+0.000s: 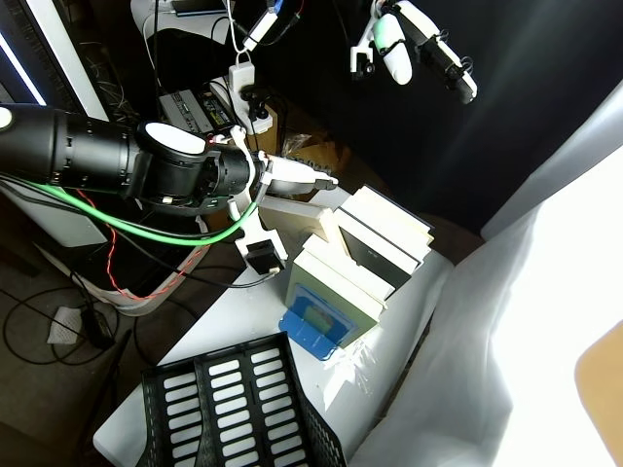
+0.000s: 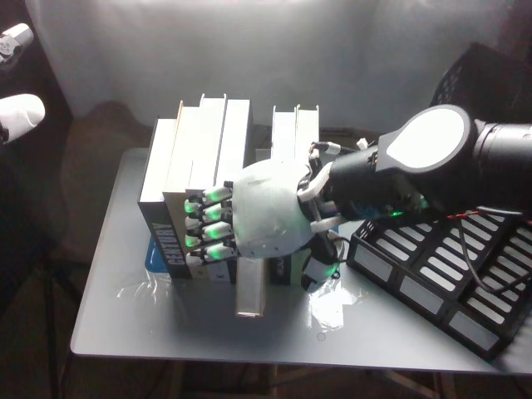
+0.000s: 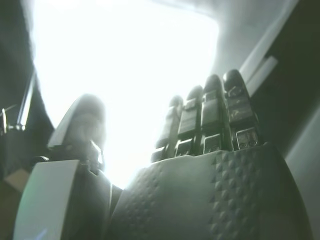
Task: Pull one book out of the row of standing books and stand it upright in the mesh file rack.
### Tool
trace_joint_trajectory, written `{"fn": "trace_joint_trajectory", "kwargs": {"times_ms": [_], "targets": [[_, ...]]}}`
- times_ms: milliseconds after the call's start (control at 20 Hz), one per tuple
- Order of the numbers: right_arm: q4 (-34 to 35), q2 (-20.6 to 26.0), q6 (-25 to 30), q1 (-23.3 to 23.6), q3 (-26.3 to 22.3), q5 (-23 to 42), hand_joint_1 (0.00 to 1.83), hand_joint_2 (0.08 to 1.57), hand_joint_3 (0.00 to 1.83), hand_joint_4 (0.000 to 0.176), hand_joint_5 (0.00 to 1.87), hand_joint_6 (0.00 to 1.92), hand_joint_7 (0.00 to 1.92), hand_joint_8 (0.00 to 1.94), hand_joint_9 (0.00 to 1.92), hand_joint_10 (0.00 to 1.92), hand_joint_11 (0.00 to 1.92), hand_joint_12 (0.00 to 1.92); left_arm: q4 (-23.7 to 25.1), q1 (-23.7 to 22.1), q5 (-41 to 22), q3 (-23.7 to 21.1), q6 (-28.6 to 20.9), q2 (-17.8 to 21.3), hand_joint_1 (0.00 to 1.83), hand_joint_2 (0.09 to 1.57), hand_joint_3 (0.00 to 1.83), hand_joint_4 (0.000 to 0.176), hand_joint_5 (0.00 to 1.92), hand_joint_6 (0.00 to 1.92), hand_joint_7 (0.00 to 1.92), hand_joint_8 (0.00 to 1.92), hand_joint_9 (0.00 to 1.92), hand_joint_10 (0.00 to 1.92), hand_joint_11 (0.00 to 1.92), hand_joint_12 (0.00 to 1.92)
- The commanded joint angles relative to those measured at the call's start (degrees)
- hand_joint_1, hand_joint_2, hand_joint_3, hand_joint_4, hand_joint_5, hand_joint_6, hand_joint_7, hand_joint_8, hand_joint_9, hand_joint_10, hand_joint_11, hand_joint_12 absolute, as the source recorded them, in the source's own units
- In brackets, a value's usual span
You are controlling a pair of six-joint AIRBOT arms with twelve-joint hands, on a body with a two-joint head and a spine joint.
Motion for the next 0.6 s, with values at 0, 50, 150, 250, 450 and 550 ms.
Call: {"fn": "trace_joint_trajectory", "kwargs": {"times_ms": [0, 50, 150, 250, 450, 550], "targets": [[0.7, -0.1, -0.1, -0.5, 0.1, -0.9, 0.85, 0.83, 0.0, 0.0, 0.0, 0.0, 0.0, 0.0, 0.0, 0.0, 0.0, 0.0, -2.3, -0.1, -7.4, 0.4, -0.3, 1.2, 0.48, 1.39, 0.0, 0.028, 0.0, 0.0, 0.0, 0.0, 0.0, 0.0, 0.0, 0.0], [0.2, -0.4, -0.1, -0.7, 0.5, -1.4, 0.83, 0.83, 0.0, 0.0, 0.0, 0.0, 0.0, 0.0, 0.0, 0.0, 0.0, 0.0, -2.2, -0.1, -7.4, 0.4, -0.3, 1.2, 0.5, 1.39, 0.0, 0.025, 0.0, 0.0, 0.0, 0.0, 0.0, 0.0, 0.0, 0.0], [-0.9, -1.0, -0.1, -1.0, 0.9, -2.1, 0.83, 0.8, 0.0, 0.0, 0.01, 0.0, 0.0, 0.0, 0.0, 0.0, 0.0, 0.0, -2.2, -0.1, -7.6, 0.4, -0.3, 1.0, 0.47, 1.38, 0.0, 0.035, 0.0, 0.0, 0.0, 0.0, 0.0, 0.0, 0.0, 0.0], [-2.0, -1.6, -0.1, -1.3, 1.5, -3.0, 0.86, 0.7, 0.0, 0.0, 0.13, 0.02, 0.12, 0.01, 0.1, 0.02, 0.0, 0.21, -1.9, -0.1, -7.8, 0.4, -0.3, 1.0, 0.45, 1.39, 0.0, 0.038, 0.0, 0.0, 0.0, 0.0, 0.0, 0.0, 0.0, 0.0], [-4.6, -3.3, 0.1, -2.3, 3.2, -5.0, 0.97, 0.76, 0.0, 0.0, 0.04, 0.02, 0.03, 0.01, 0.0, 0.0, 0.0, 0.0, -1.6, 0.5, -9.5, -1.0, -0.3, 2.4, 0.48, 1.37, 0.0, 0.027, 0.0, 0.0, 0.0, 0.0, 0.0, 0.0, 0.06, 0.04], [-8.5, -3.9, 4.3, -2.5, 4.3, -5.2, 0.95, 0.8, 0.02, 0.0, 0.0, 0.0, 0.0, 0.0, 0.0, 0.0, 0.0, 0.0, -1.6, 0.7, -10.4, -1.4, -0.3, 2.7, 0.46, 1.36, 0.0, 0.027, 0.0, 0.0, 0.0, 0.0, 0.0, 0.0, 0.0, 0.0]]}}
